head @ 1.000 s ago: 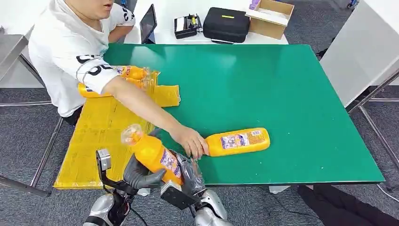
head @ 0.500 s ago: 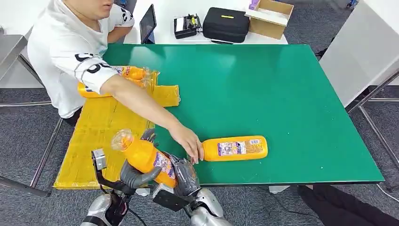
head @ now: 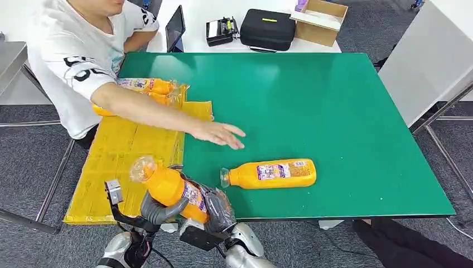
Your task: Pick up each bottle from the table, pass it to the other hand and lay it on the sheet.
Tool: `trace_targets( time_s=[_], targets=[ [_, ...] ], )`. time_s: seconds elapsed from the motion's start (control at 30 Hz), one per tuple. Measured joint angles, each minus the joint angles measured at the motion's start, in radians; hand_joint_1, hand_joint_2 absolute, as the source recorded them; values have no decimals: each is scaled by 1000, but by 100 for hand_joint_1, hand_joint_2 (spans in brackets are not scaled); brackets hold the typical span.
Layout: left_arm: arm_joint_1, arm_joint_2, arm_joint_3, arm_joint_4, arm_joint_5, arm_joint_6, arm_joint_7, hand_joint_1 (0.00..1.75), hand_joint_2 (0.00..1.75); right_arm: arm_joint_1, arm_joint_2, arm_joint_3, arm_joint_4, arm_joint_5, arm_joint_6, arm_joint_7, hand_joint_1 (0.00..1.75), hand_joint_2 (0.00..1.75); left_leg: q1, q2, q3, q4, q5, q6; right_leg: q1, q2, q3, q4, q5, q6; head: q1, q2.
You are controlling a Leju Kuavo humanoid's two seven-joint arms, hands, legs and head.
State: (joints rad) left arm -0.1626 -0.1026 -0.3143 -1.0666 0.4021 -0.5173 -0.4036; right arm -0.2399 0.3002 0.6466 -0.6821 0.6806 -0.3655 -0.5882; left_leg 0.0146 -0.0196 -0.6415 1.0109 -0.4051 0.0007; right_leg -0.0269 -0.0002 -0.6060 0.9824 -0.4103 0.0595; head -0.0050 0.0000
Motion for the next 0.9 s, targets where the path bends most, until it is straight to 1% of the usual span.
trace_targets(
  time_s=[0.1, 0.13, 0.23, 0.27, 0.33, 0.37, 0.53, 0.73, 0.9],
  targets=[
    [5, 0, 0, -15, -2, 5, -3, 175, 175, 0, 0, 2, 0, 9, -27, 18, 143, 175, 0, 0, 0, 0, 0, 0, 0, 0, 0, 0, 0, 0, 0, 0],
    [8, 0, 0, -21, -3, 6, -3, 175, 175, -1, 0, 2, 0, 14, -31, 23, 0, 175, 0, 0, 0, 0, 0, 0, 0, 0, 0, 0, 0, 0, 0, 0],
    [12, 0, 0, -34, -4, 11, -3, 175, 175, -3, 0, 3, 0, 18, -38, 30, 0, 175, 0, 0, 0, 0, 0, 0, 0, 0, 0, 0, 0, 0, 0, 0],
    [12, 0, 0, -41, -6, 19, -6, 175, 175, -4, 0, 3, 0, 12, -57, 28, 0, 0, 0, 0, 0, 0, 0, 0, 0, 0, 0, 0, 0, 0, 0, 0],
    [16, -5, 3, -75, -2, 48, -4, 175, 175, -3, 0, -4, -29, -31, -104, 18, 0, 0, 0, 0, -1, 0, 0, 0, 0, 0, 0, 0, 0, 0, 0, 0],
    [16, -9, 6, -97, 15, 56, 9, 175, 175, -3, 0, -10, -52, -45, -109, 18, 0, 0, 0, 0, -1, 0, 0, 0, 0, 0, 0, 0, 0, 0, 0, 0],
    [2, -27, 27, -165, 50, 85, 48, 175, 175, 2, 0, -37, -168, -87, -106, 44, 0, 0, 0, -1, 0, 0, 0, 0, 0, 0, 0, 0, 0, 0, 0, 0],
    [-28, -48, 60, -187, 108, 93, 48, 175, 175, 19, 0, -59, -271, -156, -94, -16, 0, 0, 0, -1, -1, 0, 0, 0, 0, 0, 0, 0, 0, 0, 0, 0],
    [-30, -51, 90, -187, 119, 104, 60, 175, 175, 24, -3, -63, -345, -168, -89, -27, 0, 0, 0, 0, -1, 0, 0, 0, 0, 1, -1, 0, 0, 0, 0, 0]
  ],
)
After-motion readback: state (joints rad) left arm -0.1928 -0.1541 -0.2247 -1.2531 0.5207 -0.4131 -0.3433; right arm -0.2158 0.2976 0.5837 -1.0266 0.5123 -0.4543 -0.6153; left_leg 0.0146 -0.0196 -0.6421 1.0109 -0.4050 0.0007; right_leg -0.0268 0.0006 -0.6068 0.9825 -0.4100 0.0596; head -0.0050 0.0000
